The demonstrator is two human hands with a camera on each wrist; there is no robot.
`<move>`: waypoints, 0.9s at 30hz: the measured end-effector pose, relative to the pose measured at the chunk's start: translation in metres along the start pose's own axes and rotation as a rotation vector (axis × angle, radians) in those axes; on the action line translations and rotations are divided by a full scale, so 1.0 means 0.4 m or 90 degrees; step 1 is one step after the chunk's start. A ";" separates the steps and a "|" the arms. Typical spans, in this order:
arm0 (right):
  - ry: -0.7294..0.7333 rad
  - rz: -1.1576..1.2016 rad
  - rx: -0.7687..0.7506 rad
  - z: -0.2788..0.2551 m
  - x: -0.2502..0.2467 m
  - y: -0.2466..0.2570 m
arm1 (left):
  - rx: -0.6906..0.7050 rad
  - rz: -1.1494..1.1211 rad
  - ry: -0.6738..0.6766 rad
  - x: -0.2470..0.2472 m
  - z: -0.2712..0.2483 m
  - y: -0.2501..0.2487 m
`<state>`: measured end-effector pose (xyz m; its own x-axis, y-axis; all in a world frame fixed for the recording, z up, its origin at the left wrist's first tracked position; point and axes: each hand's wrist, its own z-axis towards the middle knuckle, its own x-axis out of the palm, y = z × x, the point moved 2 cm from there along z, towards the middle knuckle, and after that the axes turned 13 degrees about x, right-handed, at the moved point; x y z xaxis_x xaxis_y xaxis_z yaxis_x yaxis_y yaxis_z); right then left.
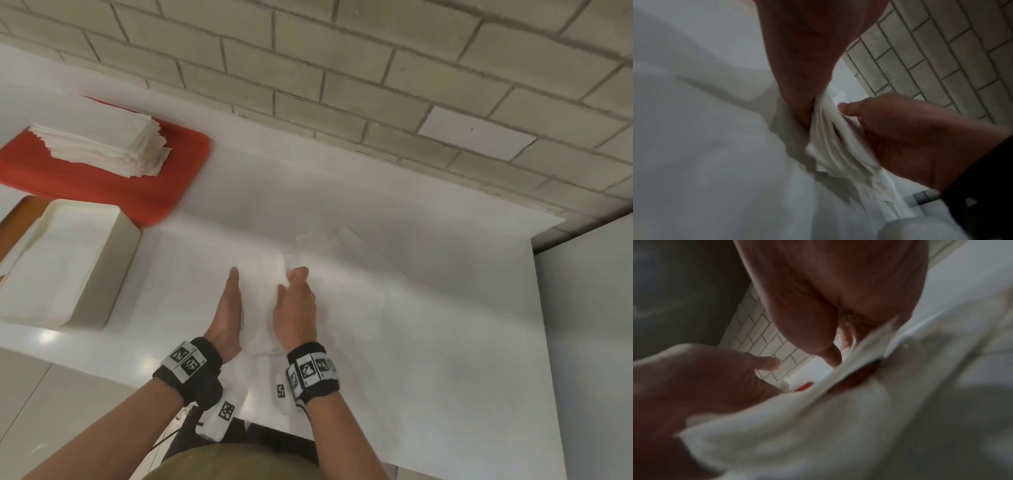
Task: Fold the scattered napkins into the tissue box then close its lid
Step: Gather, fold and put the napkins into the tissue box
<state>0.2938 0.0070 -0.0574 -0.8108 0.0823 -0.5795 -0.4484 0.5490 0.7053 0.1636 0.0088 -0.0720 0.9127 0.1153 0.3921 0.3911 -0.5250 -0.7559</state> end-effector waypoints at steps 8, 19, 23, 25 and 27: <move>-0.180 -0.330 0.100 0.232 -0.175 0.002 | 0.068 0.157 -0.105 -0.050 0.019 0.006; -0.112 0.067 -0.150 0.180 -0.304 0.138 | 0.073 0.154 -0.063 -0.060 0.013 -0.007; -0.200 0.097 -0.227 0.180 -0.345 0.137 | 0.087 0.190 -0.066 -0.074 0.012 -0.010; -0.252 0.115 -0.261 0.183 -0.372 0.126 | 0.096 0.201 -0.076 -0.083 0.011 -0.016; -0.242 0.203 -0.265 0.165 -0.398 0.132 | 0.095 0.196 -0.091 -0.092 0.010 -0.027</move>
<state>0.4240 0.0779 0.0452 -0.7726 0.5191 -0.3656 -0.3779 0.0869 0.9218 0.1264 0.0136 -0.0803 0.9936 0.0924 0.0652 0.0986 -0.4261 -0.8993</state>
